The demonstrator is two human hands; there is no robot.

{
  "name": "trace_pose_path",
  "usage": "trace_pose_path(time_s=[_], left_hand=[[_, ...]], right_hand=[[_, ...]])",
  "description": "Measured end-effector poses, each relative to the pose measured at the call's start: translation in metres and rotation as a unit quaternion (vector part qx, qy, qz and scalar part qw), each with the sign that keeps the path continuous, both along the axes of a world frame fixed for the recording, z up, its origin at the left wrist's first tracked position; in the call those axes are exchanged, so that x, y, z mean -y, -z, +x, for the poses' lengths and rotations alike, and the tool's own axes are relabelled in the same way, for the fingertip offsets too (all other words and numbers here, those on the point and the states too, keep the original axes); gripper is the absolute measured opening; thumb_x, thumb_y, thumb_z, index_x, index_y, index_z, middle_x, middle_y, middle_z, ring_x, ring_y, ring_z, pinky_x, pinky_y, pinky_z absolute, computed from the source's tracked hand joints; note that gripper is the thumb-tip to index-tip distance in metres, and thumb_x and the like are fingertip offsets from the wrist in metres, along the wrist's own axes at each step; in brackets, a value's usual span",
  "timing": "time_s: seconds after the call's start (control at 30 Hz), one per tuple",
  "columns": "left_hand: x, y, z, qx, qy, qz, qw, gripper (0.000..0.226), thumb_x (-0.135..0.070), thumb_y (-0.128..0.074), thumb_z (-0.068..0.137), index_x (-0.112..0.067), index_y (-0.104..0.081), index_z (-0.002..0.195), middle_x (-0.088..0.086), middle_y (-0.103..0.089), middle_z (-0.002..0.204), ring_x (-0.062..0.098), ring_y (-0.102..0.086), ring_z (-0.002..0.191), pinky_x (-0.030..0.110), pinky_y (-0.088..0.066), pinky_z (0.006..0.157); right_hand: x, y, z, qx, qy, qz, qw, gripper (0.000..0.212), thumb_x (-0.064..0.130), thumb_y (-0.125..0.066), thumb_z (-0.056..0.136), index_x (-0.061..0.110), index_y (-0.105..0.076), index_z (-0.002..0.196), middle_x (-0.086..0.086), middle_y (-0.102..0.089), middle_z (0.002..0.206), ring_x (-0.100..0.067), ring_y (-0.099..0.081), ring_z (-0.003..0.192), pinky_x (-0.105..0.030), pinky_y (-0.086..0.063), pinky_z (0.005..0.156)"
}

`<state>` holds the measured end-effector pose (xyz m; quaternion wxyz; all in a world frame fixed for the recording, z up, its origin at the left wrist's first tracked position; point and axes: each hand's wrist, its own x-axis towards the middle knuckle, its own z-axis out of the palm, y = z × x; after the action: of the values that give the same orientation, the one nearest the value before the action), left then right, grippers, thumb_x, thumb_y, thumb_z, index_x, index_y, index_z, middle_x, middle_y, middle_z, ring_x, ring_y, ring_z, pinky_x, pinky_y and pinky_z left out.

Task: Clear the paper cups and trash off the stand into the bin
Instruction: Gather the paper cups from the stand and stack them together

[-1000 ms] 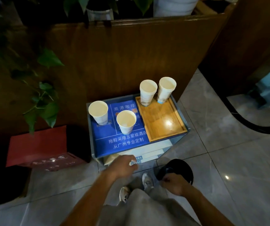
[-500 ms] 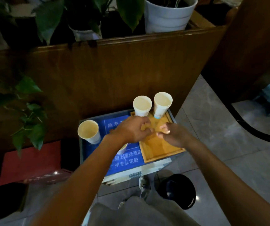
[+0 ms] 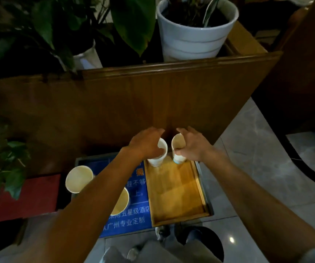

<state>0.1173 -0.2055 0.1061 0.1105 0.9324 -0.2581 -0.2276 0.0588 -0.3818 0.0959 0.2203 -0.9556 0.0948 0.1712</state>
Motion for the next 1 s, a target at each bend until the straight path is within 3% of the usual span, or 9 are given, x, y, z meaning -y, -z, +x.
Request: trace_pose_path(time_s=[0.2,0.4,0.57,0.77,0.93,1.0], left_hand=[[0.018,0.031,0.005,-0.049,-0.004,0.073,0.996,0.088,-0.045,-0.080,0.070,-0.035,-0.035,0.145,0.004,-0.039,0.151,0.033,-0.039,0.137,0.052,-0.043,0.106],[0.023,0.049,0.000,-0.038,0.002,0.111,0.993,0.089,-0.035,-0.086,0.064,-0.037,-0.034,0.136,0.005,-0.031,0.143,0.037,-0.031,0.132,0.052,-0.053,0.090],[0.019,0.055,-0.002,-0.015,-0.006,0.093,0.996,0.085,-0.023,-0.083,0.064,-0.038,-0.034,0.131,0.006,-0.030,0.139,0.036,-0.032,0.125,0.047,-0.055,0.081],[0.001,0.040,0.003,-0.021,-0.026,0.050,0.998,0.075,-0.031,-0.084,0.058,-0.041,-0.039,0.118,0.005,-0.037,0.128,0.037,-0.042,0.115,0.044,-0.050,0.070],[-0.013,0.007,0.004,-0.005,-0.058,-0.017,0.998,0.075,-0.035,-0.082,0.054,-0.045,-0.039,0.115,0.003,-0.039,0.121,0.034,-0.044,0.110,0.044,-0.049,0.075],[-0.074,-0.018,-0.012,0.026,-0.042,-0.039,0.998,0.075,-0.036,-0.081,0.055,-0.045,-0.039,0.116,0.002,-0.039,0.120,0.032,-0.046,0.109,0.045,-0.052,0.081]], right_hand=[[0.003,0.018,0.021,-0.072,-0.063,-0.012,0.995,0.103,0.038,-0.083,0.068,0.024,-0.022,0.150,-0.011,-0.039,0.150,-0.035,-0.030,0.139,-0.043,-0.029,0.113],[0.004,0.031,0.026,-0.076,-0.040,0.006,0.996,0.099,0.032,-0.088,0.061,0.034,-0.029,0.141,-0.014,-0.032,0.142,-0.043,-0.033,0.131,-0.051,-0.040,0.107],[0.001,0.037,0.023,-0.040,-0.022,0.002,0.999,0.089,0.029,-0.089,0.059,0.033,-0.036,0.131,-0.012,-0.037,0.137,-0.041,-0.036,0.128,-0.050,-0.045,0.099],[0.001,0.023,0.021,-0.026,0.017,0.015,0.999,0.082,0.030,-0.088,0.053,0.040,-0.042,0.121,-0.008,-0.043,0.122,-0.037,-0.048,0.114,-0.038,-0.045,0.082],[0.007,0.000,0.019,-0.018,0.051,0.026,0.998,0.082,0.034,-0.088,0.047,0.043,-0.043,0.115,-0.001,-0.045,0.111,-0.030,-0.051,0.106,-0.032,-0.042,0.075],[-0.043,-0.024,-0.002,0.028,0.045,0.024,0.998,0.082,0.035,-0.089,0.047,0.044,-0.043,0.114,-0.002,-0.048,0.111,-0.028,-0.052,0.103,-0.032,-0.042,0.073]])
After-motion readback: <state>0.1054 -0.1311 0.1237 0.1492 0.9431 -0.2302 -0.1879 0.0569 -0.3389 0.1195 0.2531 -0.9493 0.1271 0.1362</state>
